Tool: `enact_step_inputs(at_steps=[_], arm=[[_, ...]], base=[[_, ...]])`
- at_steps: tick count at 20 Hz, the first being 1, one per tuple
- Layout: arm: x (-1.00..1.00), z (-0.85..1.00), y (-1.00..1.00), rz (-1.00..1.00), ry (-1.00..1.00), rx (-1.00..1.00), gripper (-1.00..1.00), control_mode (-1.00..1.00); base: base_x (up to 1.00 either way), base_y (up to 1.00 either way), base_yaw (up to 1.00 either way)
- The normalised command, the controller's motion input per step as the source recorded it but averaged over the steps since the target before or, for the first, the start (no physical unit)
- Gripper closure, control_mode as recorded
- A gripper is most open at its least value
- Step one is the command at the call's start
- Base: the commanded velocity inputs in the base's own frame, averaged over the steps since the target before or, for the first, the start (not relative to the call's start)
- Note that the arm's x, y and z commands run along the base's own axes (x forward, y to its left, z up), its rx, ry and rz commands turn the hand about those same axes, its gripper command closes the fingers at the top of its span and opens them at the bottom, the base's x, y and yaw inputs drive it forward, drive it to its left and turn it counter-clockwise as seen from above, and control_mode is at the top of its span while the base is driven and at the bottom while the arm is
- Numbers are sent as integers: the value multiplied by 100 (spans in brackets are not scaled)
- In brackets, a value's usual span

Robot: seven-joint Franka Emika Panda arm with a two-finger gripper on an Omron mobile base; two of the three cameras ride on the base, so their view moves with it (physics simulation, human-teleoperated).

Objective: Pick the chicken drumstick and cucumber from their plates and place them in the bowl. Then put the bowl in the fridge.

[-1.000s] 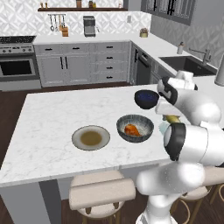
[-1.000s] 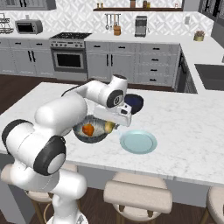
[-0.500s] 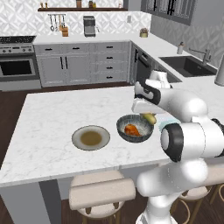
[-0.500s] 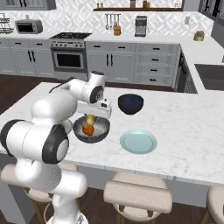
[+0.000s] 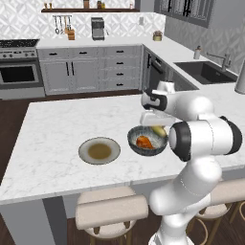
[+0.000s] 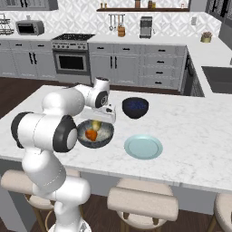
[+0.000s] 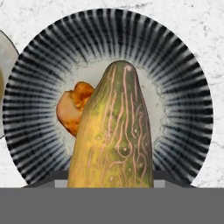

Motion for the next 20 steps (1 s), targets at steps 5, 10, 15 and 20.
enact_step_inputs(at_steps=[5, 10, 15, 20], arm=[[-3, -40, -2, 5, 0, 0, 100, -100], [0, -23, -4, 1, 0, 0, 100, -100], [13, -27, 0, 0, 0, 0, 100, -100], [28, -29, 0, 0, 1, 0, 100, -100]], base=[[0, 0, 0], [0, 0, 0], [0, 0, 0], [0, 0, 0]])
